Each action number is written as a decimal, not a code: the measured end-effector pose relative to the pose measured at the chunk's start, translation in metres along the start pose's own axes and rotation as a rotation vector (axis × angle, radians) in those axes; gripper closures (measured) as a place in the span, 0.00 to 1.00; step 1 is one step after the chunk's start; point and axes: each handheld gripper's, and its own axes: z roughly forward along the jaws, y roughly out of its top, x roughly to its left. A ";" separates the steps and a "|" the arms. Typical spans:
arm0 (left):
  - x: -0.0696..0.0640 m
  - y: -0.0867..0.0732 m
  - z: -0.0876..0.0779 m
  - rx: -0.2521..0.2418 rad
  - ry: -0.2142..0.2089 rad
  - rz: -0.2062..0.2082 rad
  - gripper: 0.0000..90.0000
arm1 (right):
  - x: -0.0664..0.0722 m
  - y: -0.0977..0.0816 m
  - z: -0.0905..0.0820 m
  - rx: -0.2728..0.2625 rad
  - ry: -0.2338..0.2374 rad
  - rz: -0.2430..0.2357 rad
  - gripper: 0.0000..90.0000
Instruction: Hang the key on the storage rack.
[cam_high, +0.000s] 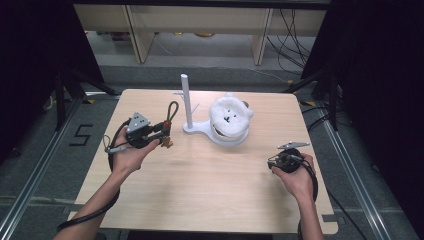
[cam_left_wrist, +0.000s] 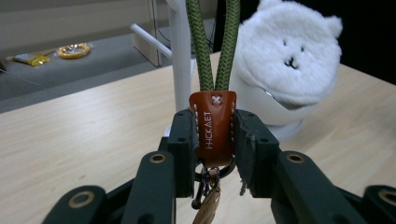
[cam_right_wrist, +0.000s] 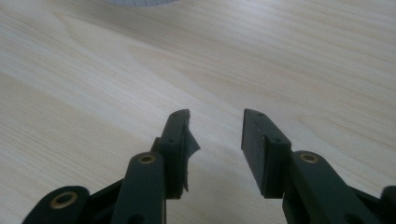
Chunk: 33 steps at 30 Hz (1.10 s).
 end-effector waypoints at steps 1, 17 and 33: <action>0.001 0.002 0.001 -0.005 0.003 -0.007 0.76 | 0.000 0.000 0.000 -0.002 -0.001 0.005 0.70; 0.012 0.021 0.021 -0.024 0.037 -0.015 0.76 | -0.001 0.000 -0.001 -0.011 -0.002 0.007 0.69; 0.019 0.018 0.036 0.006 0.053 -0.034 0.76 | -0.002 -0.001 0.000 -0.004 -0.003 0.006 0.69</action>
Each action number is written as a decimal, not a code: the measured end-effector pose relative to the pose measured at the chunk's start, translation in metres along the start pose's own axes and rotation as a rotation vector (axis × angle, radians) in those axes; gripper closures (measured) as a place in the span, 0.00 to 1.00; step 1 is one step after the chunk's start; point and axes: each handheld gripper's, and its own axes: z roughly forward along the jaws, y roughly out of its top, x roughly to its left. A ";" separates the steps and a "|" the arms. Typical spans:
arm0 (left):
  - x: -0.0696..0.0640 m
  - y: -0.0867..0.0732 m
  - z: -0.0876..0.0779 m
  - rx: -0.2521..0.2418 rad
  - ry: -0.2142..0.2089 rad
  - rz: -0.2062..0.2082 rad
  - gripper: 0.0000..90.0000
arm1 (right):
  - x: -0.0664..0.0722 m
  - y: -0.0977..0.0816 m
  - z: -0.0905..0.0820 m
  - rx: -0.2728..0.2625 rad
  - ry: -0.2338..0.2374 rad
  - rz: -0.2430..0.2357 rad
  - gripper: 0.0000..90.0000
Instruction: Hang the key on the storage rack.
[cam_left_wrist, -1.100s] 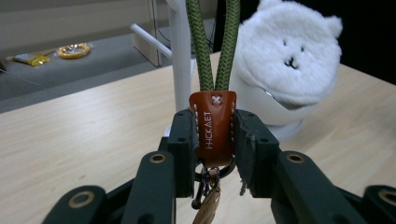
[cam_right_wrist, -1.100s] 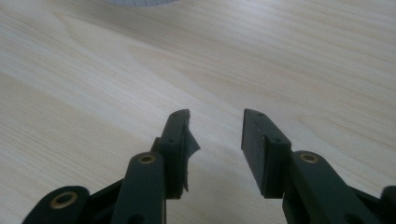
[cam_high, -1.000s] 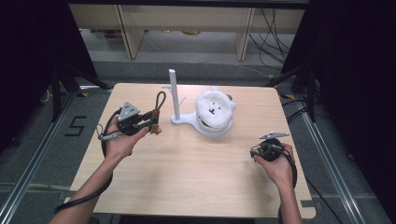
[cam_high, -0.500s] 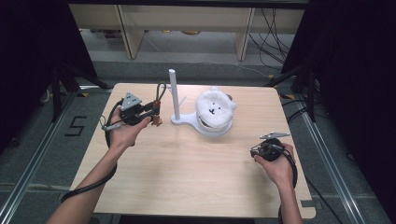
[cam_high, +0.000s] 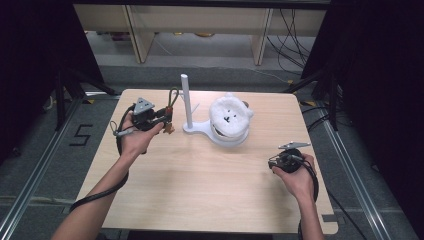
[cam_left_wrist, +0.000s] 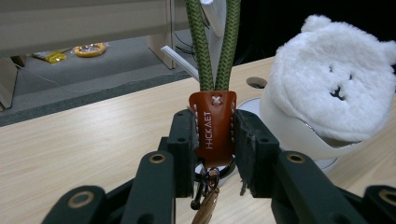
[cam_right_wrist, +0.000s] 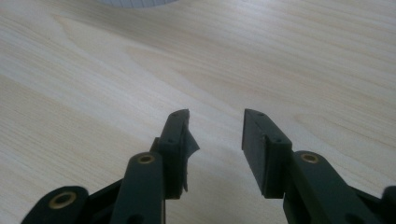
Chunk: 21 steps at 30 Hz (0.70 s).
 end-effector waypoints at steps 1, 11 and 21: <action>0.000 0.000 0.000 0.000 0.001 -0.002 0.76 | 0.000 0.000 0.000 0.000 0.001 0.000 0.69; -0.001 -0.004 0.009 0.026 -0.003 -0.013 0.76 | 0.000 0.000 0.000 -0.003 -0.005 0.003 0.69; -0.001 -0.008 0.016 0.042 -0.002 -0.017 0.76 | 0.000 -0.001 -0.001 -0.004 -0.004 0.004 0.69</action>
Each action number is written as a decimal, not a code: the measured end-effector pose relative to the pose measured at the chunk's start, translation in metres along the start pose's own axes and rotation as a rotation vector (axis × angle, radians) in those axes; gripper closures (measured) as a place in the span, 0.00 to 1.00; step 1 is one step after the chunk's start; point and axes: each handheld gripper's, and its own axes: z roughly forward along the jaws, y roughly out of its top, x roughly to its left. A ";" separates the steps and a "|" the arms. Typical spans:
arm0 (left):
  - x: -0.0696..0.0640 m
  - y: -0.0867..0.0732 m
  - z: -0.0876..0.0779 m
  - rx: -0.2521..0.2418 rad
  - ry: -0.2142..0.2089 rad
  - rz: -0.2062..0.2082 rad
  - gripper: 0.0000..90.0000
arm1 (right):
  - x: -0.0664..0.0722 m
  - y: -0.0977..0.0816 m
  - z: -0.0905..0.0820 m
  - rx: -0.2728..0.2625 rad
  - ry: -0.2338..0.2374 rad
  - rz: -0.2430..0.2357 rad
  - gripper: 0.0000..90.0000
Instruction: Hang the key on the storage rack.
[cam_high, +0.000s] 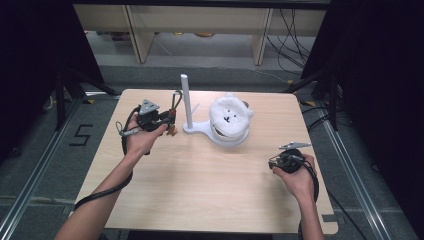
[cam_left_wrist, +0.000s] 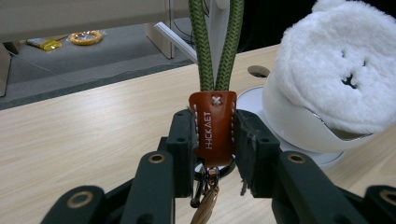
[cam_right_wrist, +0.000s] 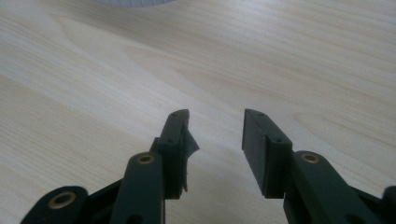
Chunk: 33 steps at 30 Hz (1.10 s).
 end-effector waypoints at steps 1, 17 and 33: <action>0.000 0.000 0.000 -0.001 0.001 0.001 0.76 | 0.000 0.000 0.000 0.000 0.000 0.000 0.69; -0.001 0.000 0.011 0.014 0.008 0.015 0.75 | 0.000 0.000 0.000 0.000 -0.001 0.000 0.68; -0.001 -0.004 0.014 0.014 -0.020 -0.006 0.69 | 0.000 -0.001 0.000 -0.001 -0.002 0.007 0.67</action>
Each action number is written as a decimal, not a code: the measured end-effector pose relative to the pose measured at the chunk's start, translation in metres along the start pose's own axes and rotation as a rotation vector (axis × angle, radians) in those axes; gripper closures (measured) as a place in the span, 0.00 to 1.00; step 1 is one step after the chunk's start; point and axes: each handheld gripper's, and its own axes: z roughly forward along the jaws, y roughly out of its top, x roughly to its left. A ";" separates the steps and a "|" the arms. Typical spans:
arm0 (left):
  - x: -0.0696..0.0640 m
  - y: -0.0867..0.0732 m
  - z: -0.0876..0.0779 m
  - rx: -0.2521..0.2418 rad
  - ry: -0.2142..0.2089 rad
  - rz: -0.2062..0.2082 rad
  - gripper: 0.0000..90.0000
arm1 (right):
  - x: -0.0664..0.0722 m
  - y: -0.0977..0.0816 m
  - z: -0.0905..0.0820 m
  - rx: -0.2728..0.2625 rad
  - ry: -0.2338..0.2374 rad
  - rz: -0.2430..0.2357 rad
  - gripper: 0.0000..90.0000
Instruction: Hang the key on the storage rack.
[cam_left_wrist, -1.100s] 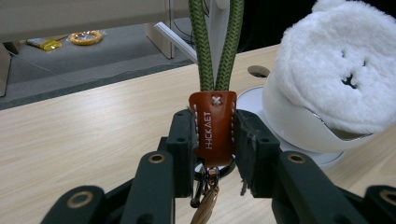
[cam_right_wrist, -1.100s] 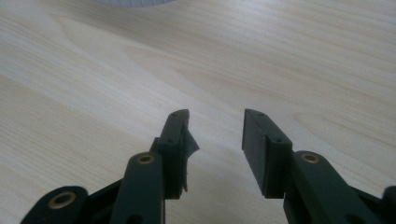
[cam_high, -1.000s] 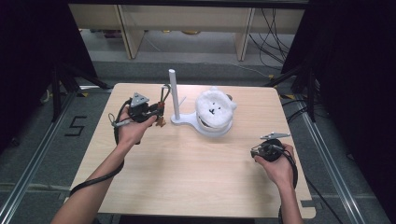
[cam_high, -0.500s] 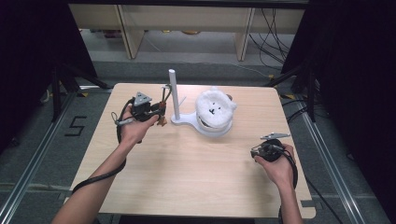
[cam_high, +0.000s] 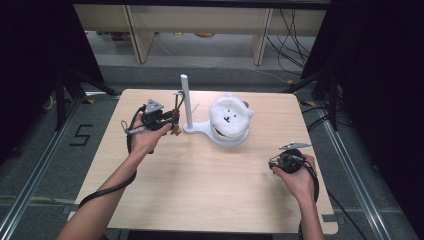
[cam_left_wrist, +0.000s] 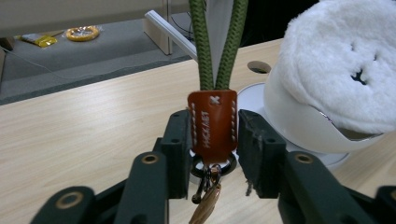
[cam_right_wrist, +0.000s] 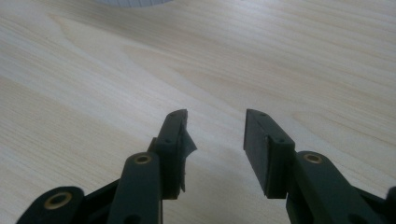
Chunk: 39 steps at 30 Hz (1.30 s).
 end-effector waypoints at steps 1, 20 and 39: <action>0.000 -0.001 -0.001 0.002 -0.004 0.003 0.66 | 0.000 0.000 0.000 -0.001 0.002 0.000 0.67; 0.002 -0.033 -0.051 0.030 -0.041 -0.006 0.52 | 0.000 0.000 -0.001 -0.003 -0.003 0.000 0.66; 0.009 -0.109 -0.104 0.024 0.034 -0.041 0.51 | 0.000 -0.001 0.001 -0.008 0.009 0.004 0.65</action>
